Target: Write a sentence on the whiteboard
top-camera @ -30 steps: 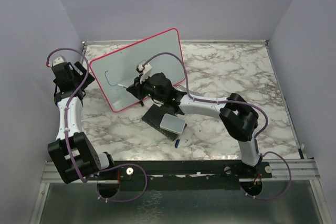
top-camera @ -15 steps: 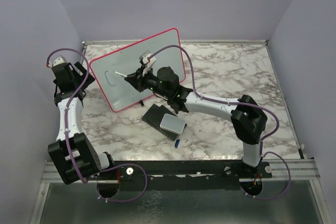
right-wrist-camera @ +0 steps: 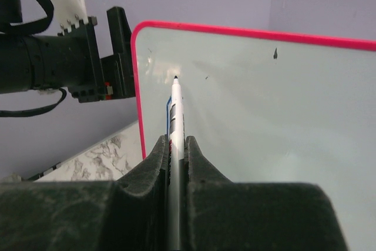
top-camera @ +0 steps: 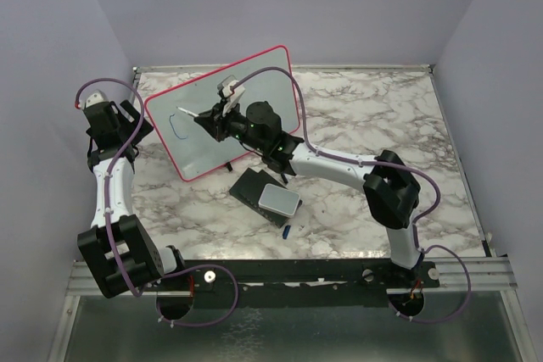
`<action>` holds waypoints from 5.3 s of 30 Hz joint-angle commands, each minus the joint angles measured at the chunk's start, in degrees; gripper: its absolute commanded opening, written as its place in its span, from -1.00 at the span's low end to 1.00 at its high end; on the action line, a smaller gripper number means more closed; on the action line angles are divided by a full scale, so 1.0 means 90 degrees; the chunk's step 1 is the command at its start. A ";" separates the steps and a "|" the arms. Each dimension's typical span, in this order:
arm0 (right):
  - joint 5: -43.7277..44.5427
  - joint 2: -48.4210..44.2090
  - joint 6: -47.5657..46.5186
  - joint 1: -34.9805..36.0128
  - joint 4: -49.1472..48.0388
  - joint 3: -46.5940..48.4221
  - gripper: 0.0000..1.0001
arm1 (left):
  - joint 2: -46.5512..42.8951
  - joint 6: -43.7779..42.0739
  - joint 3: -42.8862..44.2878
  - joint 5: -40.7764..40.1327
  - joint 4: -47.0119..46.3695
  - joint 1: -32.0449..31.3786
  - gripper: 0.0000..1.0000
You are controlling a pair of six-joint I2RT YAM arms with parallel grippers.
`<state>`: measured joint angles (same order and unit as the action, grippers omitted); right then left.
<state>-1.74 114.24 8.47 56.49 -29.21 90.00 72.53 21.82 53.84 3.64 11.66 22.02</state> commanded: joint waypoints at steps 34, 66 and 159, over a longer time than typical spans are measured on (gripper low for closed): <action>0.0159 0.0633 0.0065 -0.0153 0.0428 0.0451 -0.99 | -0.0159 -0.0052 -0.0089 0.0113 -0.0096 0.0024 0.67; 0.0154 0.0234 0.0348 -0.0144 0.0107 -0.0650 -0.99 | -0.0178 -0.0051 -0.0104 0.0146 -0.0119 0.0028 0.67; 0.0446 -0.0704 0.0342 -0.0182 -0.0224 -0.1599 -0.99 | -0.0256 -0.0081 -0.0162 0.0209 -0.0173 0.0026 0.66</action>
<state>2.68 108.03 11.94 55.37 -30.50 76.36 71.37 21.76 53.06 4.12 11.20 22.15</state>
